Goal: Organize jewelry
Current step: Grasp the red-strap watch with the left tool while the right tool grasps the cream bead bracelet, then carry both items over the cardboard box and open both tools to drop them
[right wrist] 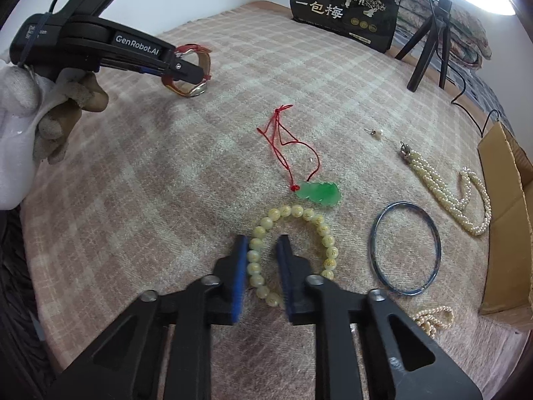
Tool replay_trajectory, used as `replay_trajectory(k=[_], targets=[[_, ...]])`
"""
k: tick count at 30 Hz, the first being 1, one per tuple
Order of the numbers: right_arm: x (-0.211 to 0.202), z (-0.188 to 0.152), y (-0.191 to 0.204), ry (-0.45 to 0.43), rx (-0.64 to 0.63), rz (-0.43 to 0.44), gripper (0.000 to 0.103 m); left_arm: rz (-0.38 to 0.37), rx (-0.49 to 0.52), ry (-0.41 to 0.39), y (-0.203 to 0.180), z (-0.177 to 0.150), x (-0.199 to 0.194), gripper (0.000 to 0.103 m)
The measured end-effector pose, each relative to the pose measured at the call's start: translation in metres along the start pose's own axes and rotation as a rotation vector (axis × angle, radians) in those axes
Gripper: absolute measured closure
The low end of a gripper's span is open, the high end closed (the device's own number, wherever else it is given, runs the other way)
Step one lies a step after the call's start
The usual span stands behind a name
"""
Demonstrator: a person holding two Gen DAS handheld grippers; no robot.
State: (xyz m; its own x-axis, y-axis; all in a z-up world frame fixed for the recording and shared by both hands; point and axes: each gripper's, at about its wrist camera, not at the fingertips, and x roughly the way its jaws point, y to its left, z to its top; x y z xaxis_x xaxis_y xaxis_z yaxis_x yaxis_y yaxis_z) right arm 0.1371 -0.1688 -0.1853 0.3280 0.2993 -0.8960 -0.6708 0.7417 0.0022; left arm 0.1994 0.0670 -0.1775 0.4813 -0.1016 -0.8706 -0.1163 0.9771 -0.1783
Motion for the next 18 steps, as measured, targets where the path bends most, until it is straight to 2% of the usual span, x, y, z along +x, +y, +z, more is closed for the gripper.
replay_trajectory(k=[1,8,18], targets=[[0.000,0.000,-0.001,0.000,0.005,0.004,0.096,-0.001,0.002,0.000,0.000,0.000,0.000,0.087],[-0.007,0.004,-0.010,-0.019,0.058,0.048,0.097,-0.015,-0.017,-0.034,0.005,0.003,-0.008,0.087],[-0.045,0.014,-0.025,-0.140,0.116,0.034,0.097,-0.047,-0.029,-0.123,0.011,0.010,-0.043,0.087]])
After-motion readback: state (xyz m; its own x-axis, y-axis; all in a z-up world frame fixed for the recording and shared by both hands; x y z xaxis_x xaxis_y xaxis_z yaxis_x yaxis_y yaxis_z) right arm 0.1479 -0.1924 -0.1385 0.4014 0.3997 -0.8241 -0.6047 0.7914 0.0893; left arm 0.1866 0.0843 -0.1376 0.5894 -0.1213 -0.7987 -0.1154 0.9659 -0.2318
